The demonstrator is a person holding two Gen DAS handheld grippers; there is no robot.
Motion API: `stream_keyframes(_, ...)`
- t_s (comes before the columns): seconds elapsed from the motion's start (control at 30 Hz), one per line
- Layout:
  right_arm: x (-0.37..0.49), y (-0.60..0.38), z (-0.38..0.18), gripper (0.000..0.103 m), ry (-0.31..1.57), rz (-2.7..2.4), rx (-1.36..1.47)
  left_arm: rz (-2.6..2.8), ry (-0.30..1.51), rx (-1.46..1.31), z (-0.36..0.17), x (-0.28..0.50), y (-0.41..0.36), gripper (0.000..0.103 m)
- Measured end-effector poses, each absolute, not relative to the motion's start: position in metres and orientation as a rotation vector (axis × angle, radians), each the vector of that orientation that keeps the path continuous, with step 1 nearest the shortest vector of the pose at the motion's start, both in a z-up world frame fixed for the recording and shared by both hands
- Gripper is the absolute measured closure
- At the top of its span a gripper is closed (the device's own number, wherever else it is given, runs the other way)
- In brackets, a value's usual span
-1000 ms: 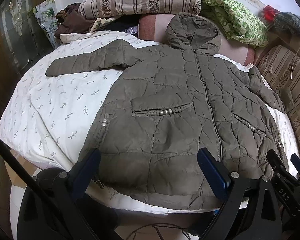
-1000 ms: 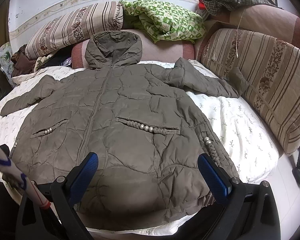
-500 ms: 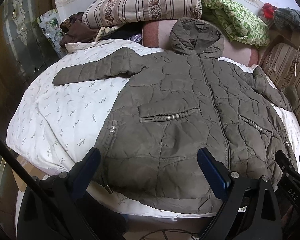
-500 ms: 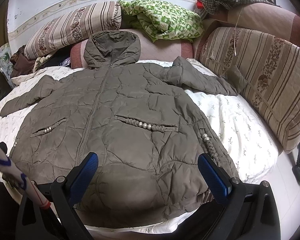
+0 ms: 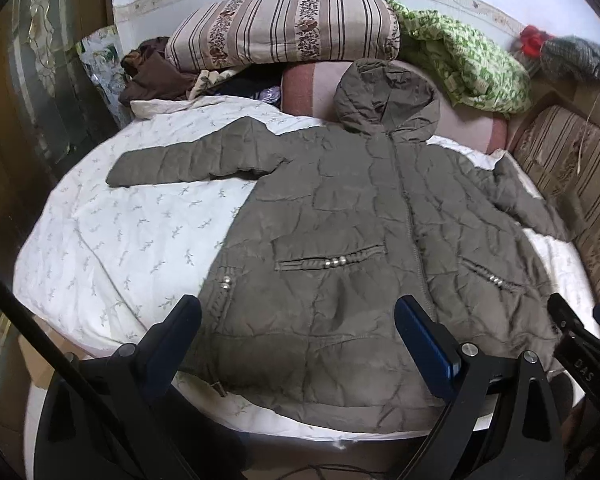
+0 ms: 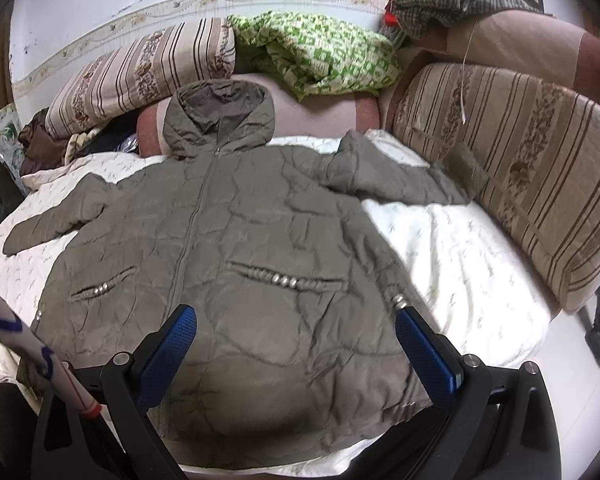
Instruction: Fold large clothes
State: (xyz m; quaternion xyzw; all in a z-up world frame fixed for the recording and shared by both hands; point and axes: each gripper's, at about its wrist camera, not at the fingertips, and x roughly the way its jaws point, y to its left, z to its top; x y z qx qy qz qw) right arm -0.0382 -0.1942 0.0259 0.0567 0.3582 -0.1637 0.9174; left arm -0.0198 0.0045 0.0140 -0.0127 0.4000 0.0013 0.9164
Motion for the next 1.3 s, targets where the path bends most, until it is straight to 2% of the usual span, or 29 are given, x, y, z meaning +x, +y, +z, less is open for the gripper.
stream_keyframes(0.37, -0.027, -0.199, 0.057, 0.001, 0.698, -0.326, 0.018, 0.061, 0.782, -0.051, 0.027, -0.039, 0.009, 0.006)
stream_keyframes(0.57, -0.043, -0.189, 0.06, 0.001, 0.657, -0.294, 0.153, 0.112, 0.742, -0.026, 0.04, -0.057, 0.015, 0.006)
stream_keyframes(0.73, -0.047, -0.175, 0.046, 0.001, 0.668, -0.287, 0.16, 0.159, 0.702, -0.006, 0.049, -0.062, 0.026, 0.006)
stream_keyframes(1.07, -0.018, -0.167, 0.029, 0.001, 0.742, -0.305, 0.093, 0.141, 0.658, 0.047, 0.056, -0.019, 0.036, 0.006)
stream_keyframes(1.3, 0.015, -0.162, 0.012, 0.001, 0.827, -0.297, 0.034, 0.175, 0.703, 0.045, 0.042, 0.016, 0.058, 0.006)
